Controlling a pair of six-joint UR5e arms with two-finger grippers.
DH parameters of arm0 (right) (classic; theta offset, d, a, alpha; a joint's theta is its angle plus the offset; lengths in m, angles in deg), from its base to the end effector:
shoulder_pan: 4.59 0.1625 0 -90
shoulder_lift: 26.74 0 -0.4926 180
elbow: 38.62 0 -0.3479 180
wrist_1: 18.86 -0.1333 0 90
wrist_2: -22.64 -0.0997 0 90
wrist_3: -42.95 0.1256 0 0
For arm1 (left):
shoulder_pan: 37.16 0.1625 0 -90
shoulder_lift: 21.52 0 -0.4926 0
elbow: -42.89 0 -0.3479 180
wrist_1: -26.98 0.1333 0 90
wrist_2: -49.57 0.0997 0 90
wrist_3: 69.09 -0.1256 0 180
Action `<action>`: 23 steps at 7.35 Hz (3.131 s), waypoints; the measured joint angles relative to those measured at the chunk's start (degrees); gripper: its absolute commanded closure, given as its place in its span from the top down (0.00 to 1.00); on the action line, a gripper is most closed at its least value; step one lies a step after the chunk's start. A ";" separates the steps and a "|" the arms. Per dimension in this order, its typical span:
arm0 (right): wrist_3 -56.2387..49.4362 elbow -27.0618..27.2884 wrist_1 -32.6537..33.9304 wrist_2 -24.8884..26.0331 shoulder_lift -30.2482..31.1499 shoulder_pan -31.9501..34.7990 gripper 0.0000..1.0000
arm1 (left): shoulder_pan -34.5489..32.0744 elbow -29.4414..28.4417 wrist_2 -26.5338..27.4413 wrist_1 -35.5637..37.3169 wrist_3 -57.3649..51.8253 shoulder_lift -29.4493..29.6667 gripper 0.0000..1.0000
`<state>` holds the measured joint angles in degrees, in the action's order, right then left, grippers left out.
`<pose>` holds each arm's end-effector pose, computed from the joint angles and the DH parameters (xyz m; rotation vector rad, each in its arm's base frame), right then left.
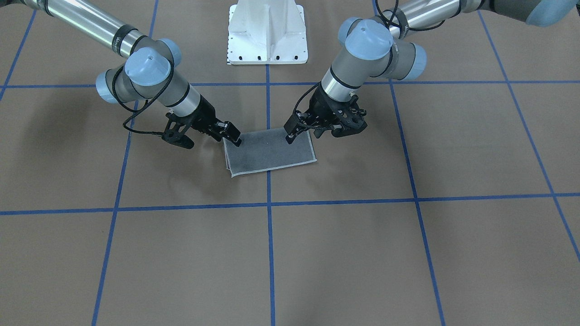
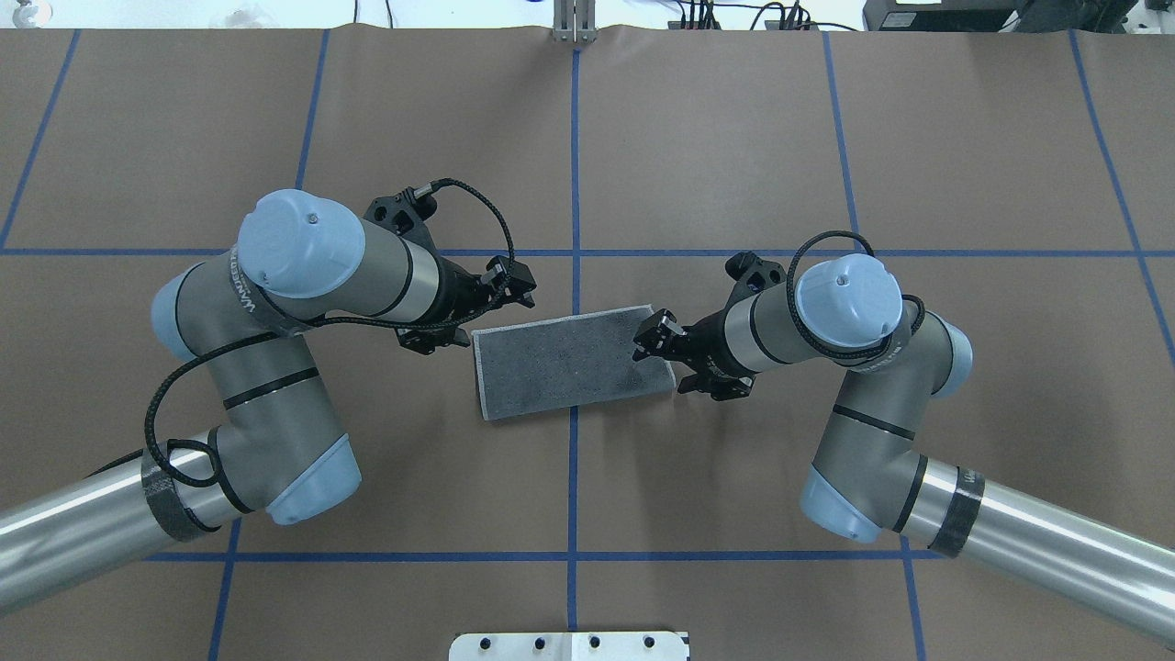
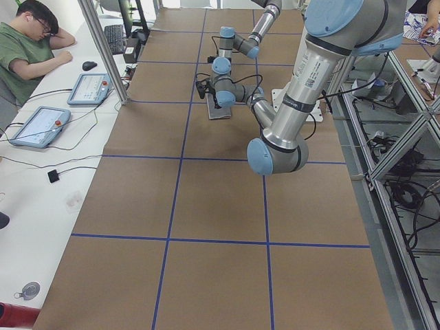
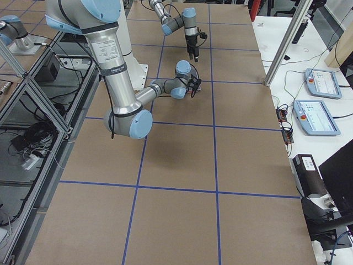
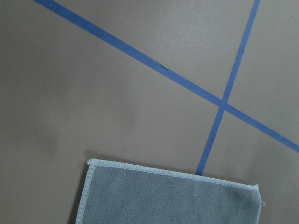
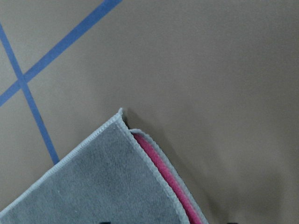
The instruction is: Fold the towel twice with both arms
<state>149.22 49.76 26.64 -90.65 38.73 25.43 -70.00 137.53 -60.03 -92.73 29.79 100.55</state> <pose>-0.5381 -0.4075 0.4275 -0.2186 -1.2035 0.4672 0.5293 -0.4501 0.3279 -0.0584 1.1943 -0.4423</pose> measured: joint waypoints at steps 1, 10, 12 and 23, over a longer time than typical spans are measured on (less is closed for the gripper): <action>0.07 -0.02 -0.01 0.00 0.16 -0.09 0.18 | -0.01 -0.06 0.00 0.00 -0.08 0.00 0.99; 3.04 3.76 -0.10 -9.51 1.02 2.82 0.00 | -0.18 -0.17 0.00 -0.25 -0.41 -0.14 0.99; 6.76 6.17 -0.08 -11.57 0.53 -0.70 0.00 | -0.23 -0.10 -0.06 -0.26 -0.44 -0.20 0.99; 8.22 7.49 -0.72 -9.12 -4.86 -8.39 0.99 | -1.43 0.16 -0.18 -0.23 -1.17 -0.42 0.89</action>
<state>157.44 57.25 25.92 -99.77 33.87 17.04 -71.44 137.69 -60.21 -92.96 28.62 100.13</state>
